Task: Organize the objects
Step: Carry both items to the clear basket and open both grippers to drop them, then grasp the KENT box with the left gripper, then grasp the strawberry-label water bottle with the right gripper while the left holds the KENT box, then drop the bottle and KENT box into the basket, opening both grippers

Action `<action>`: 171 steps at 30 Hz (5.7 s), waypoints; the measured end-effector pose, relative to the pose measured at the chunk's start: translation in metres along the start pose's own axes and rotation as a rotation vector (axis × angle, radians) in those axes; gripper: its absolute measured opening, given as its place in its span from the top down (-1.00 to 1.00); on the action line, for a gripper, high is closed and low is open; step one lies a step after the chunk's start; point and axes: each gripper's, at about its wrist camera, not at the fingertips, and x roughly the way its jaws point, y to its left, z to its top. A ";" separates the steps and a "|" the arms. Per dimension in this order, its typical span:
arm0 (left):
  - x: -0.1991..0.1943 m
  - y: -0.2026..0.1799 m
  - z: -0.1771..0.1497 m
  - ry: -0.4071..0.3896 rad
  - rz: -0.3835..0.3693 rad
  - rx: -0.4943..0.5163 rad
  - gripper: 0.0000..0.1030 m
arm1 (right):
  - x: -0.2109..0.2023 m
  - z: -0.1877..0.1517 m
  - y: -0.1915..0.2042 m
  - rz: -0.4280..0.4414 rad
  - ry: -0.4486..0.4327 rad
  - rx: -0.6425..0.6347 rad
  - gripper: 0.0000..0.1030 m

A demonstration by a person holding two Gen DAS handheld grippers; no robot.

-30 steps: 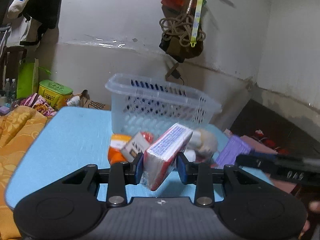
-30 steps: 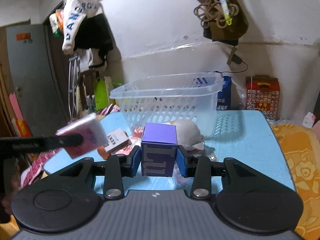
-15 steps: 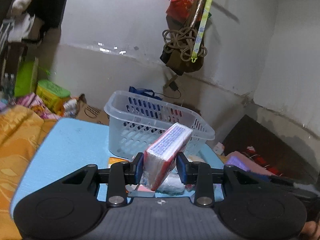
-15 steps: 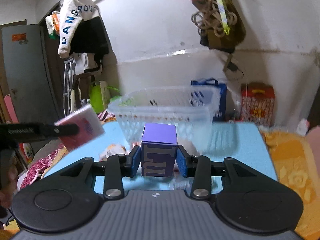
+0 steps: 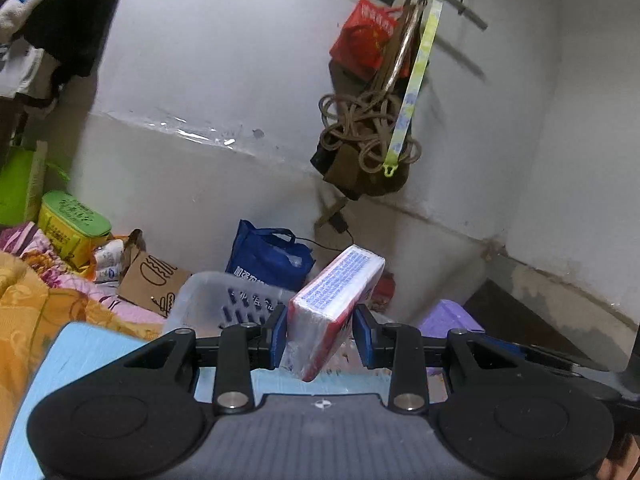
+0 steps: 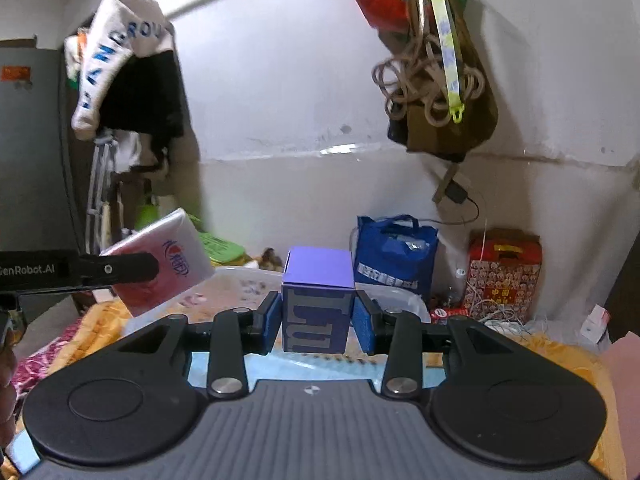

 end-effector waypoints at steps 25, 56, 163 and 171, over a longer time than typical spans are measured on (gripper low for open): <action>-0.086 0.021 -0.095 0.022 0.167 0.125 -0.98 | -0.101 -0.125 0.017 -0.012 0.120 0.082 -1.00; -0.033 -0.012 -0.163 0.131 0.277 0.514 0.18 | -0.055 -0.165 0.014 0.032 0.236 -0.005 -0.47; -0.079 -0.018 -0.142 0.082 0.072 0.399 0.18 | -0.082 -0.128 -0.026 -0.068 0.156 0.068 -0.22; -0.090 -0.011 -0.114 0.013 0.034 0.291 0.18 | -0.110 -0.085 -0.013 -0.009 -0.005 0.141 -0.22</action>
